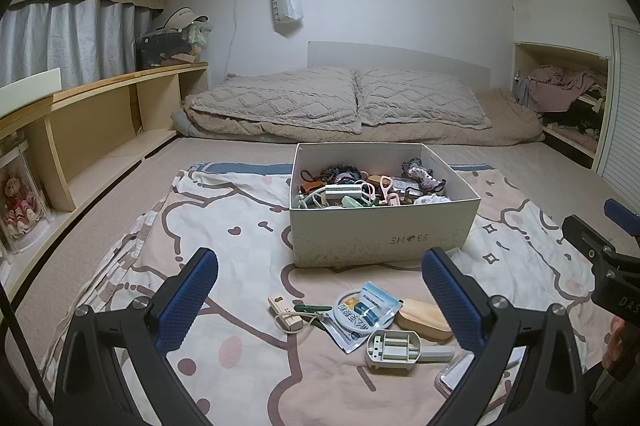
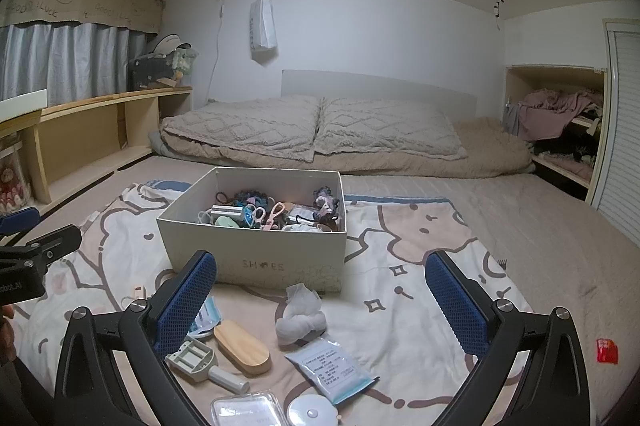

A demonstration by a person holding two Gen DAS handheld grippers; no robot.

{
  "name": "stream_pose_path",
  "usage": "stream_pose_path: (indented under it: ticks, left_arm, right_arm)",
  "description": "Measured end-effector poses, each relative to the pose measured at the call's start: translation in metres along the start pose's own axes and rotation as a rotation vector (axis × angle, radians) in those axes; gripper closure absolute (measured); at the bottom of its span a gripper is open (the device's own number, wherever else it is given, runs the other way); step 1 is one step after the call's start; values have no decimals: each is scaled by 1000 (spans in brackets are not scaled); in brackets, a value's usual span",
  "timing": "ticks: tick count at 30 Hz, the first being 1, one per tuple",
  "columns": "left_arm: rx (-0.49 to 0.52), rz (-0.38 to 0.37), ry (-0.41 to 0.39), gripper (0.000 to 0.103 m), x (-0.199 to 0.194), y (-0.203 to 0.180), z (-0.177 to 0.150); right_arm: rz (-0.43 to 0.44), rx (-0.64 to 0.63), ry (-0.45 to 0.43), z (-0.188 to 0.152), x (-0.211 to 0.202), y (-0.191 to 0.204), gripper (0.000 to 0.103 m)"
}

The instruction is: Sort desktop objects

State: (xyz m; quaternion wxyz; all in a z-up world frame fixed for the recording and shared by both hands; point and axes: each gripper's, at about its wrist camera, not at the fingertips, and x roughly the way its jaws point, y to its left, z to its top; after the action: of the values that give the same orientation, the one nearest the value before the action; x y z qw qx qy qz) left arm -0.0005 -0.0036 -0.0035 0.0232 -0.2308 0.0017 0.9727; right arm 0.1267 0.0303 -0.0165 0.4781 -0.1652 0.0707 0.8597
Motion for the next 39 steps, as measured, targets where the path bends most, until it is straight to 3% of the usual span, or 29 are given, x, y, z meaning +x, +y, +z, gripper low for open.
stream_pose_path:
  ticks: [19, 39]
  left_arm:
    - [16, -15, 46, 0, 8, -4, -8]
    - [30, -34, 172, 0, 30, -6, -18]
  right_arm:
    - [17, -2, 59, -3, 8, -2, 0]
    - [93, -61, 303, -36, 42, 18, 0]
